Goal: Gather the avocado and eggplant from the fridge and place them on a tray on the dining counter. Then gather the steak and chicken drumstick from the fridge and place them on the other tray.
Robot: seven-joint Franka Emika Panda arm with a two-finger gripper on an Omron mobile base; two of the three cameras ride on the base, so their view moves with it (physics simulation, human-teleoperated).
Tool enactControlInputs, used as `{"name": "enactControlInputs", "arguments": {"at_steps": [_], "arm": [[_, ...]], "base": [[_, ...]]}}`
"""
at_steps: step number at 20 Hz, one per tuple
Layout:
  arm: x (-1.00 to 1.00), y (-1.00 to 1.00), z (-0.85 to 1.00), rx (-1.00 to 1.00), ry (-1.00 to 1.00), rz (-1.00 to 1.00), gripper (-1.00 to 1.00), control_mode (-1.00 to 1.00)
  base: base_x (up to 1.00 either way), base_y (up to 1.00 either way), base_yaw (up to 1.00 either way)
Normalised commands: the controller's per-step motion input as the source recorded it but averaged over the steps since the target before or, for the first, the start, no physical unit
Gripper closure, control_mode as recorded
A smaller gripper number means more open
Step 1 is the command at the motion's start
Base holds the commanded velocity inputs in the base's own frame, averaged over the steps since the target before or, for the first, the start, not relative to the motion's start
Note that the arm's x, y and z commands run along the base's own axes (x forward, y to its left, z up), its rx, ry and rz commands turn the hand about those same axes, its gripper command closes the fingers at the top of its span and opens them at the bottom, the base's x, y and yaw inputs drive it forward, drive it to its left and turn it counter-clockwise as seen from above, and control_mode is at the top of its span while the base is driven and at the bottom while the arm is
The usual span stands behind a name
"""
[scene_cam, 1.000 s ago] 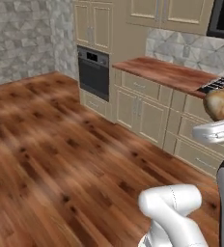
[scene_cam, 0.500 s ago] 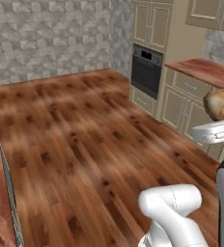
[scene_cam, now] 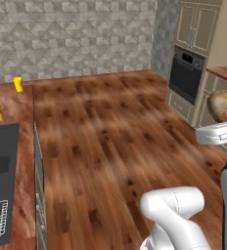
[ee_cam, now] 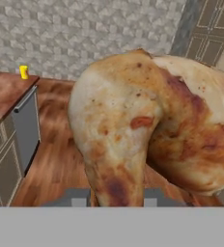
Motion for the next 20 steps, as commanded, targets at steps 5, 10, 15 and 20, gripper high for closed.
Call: {"name": "enactControlInputs", "arguments": {"at_steps": [5, 10, 15, 20], "arm": [[0.0, 0.0, 0.0, 0.0, 0.0, 0.0, 1.0, 1.0], [0.0, 0.0, 0.0, 0.0, 0.0, 0.0, 1.0, 1.0], [0.0, 0.0, 0.0, 0.0, 0.0, 0.0, 1.0, 1.0], [0.0, 0.0, 0.0, 0.0, 0.0, 0.0, 1.0, 1.0]], "base": [[0.59, -0.31, 0.3], [0.85, -0.64, 0.28], [0.88, -0.7, 0.27], [0.89, -0.66, 0.28]]}}
